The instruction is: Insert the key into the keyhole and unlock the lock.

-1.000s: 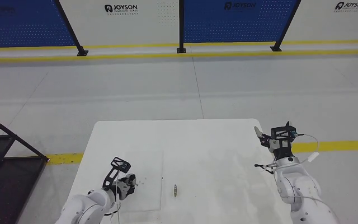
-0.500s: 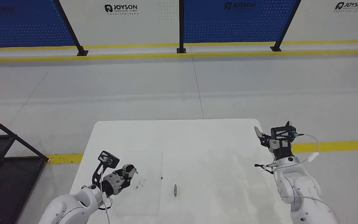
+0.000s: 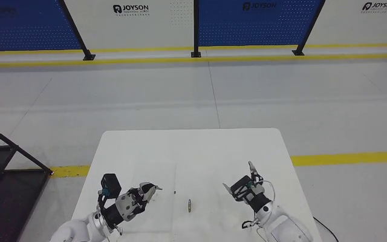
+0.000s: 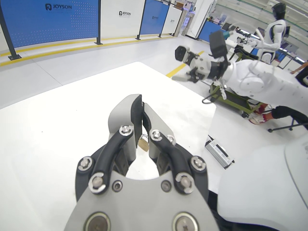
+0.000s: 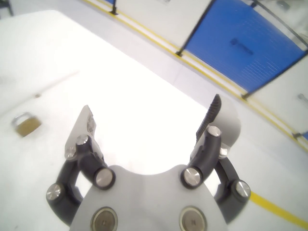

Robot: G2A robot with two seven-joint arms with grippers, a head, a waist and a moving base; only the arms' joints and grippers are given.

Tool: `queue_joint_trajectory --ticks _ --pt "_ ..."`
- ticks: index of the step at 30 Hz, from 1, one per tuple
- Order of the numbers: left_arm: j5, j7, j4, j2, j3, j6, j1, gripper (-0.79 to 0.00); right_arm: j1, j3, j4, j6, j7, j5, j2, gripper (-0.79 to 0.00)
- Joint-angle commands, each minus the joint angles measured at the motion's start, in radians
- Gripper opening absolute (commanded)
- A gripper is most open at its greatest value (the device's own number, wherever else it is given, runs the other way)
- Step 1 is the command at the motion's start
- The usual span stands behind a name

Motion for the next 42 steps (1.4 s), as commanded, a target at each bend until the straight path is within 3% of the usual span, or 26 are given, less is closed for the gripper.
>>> queue_joint_trajectory --ticks 1,10,23,29,31,32,34,42 --pt "0.001 -0.001 0.0 0.0 0.0 0.0 0.0 -0.785 -0.004 -0.069 0.007 -0.02 0.018 -0.03 -0.004 0.0" --pt "-0.023 0.009 0.009 -0.001 0.009 0.006 -0.007 -0.785 0.06 -0.266 0.095 -0.152 0.106 0.08 -0.027 0.0" --pt "-0.044 0.041 0.036 0.001 -0.008 -0.001 -0.011 -0.785 0.22 -0.448 0.324 0.104 0.172 0.176 -0.096 0.0" --pt "-0.044 0.041 0.036 0.001 -0.008 -0.001 -0.011 -0.785 0.28 -0.49 0.405 0.137 0.171 0.236 -0.122 0.0" --pt "-0.044 0.041 0.036 0.001 -0.008 -0.001 -0.011 -0.785 0.294 -0.499 0.425 0.143 0.166 0.245 -0.127 -0.068" --pt "-0.044 0.041 0.036 0.001 -0.008 -0.001 -0.011 -0.785 0.299 -0.502 0.432 0.145 0.164 0.249 -0.129 -0.157" --pt "-0.044 0.041 0.036 0.001 -0.008 -0.001 -0.011 -0.785 0.306 -0.507 0.444 0.151 0.162 0.258 -0.133 -0.406" --pt "-0.044 0.041 0.036 0.001 -0.008 -0.001 -0.011 -0.785 0.322 -0.511 0.467 0.184 0.166 0.283 -0.142 -0.523"
